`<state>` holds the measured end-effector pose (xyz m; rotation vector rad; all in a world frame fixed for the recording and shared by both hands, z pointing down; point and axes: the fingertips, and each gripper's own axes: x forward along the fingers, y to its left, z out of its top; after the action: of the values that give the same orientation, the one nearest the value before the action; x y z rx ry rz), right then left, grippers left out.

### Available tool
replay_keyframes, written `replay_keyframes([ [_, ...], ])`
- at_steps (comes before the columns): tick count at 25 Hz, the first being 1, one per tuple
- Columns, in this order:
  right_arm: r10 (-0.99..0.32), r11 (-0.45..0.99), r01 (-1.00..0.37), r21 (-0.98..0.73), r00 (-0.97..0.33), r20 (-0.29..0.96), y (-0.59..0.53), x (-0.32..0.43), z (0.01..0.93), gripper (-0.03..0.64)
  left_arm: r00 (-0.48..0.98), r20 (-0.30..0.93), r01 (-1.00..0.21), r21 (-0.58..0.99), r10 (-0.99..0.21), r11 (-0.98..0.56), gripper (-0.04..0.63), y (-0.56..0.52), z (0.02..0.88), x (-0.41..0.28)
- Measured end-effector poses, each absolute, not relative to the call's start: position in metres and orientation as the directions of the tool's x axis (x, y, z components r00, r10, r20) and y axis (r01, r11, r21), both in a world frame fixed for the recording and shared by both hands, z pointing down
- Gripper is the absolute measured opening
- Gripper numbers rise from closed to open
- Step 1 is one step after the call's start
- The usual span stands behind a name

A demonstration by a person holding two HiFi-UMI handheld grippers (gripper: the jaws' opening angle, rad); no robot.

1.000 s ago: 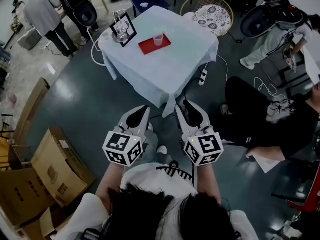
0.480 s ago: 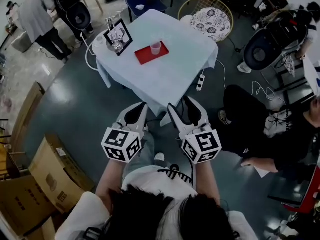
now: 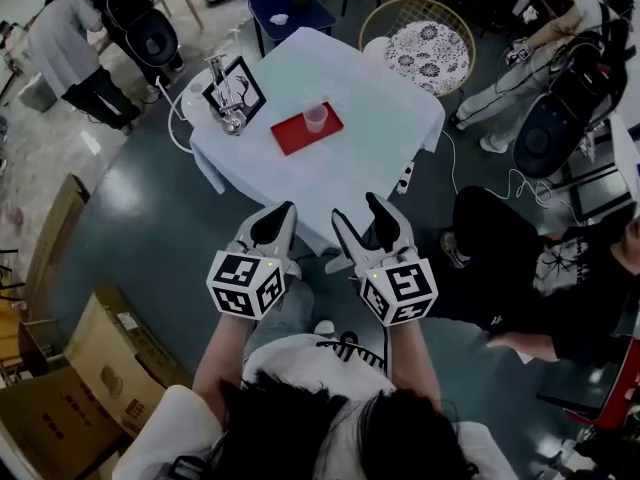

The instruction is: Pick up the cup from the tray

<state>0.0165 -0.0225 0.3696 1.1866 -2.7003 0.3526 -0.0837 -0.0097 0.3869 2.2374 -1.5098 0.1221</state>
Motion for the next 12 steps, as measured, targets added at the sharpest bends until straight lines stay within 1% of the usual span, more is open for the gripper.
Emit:
replay_keyframes([
  [4,-0.725,0.626,-0.766,-0.145,-0.64,0.253,-0.058,0.004,0.371,0.272,0.391,0.303,-0.906,0.294,-0.869,-0.305,0.001,-0.045,0.383,-0.104],
  [9,-0.729,0.624,-0.773,-0.113,-0.628,0.272,-0.094,-0.023,0.376,0.333,0.408,0.313,-0.899,0.303,-0.858,-0.316,0.001,-0.083,0.387,-0.126],
  [12,-0.739,0.606,-0.787,-0.113,-0.61,0.287,-0.115,-0.033,0.383,0.342,0.404,0.319,-0.901,0.302,-0.857,-0.312,0.001,-0.104,0.39,-0.138],
])
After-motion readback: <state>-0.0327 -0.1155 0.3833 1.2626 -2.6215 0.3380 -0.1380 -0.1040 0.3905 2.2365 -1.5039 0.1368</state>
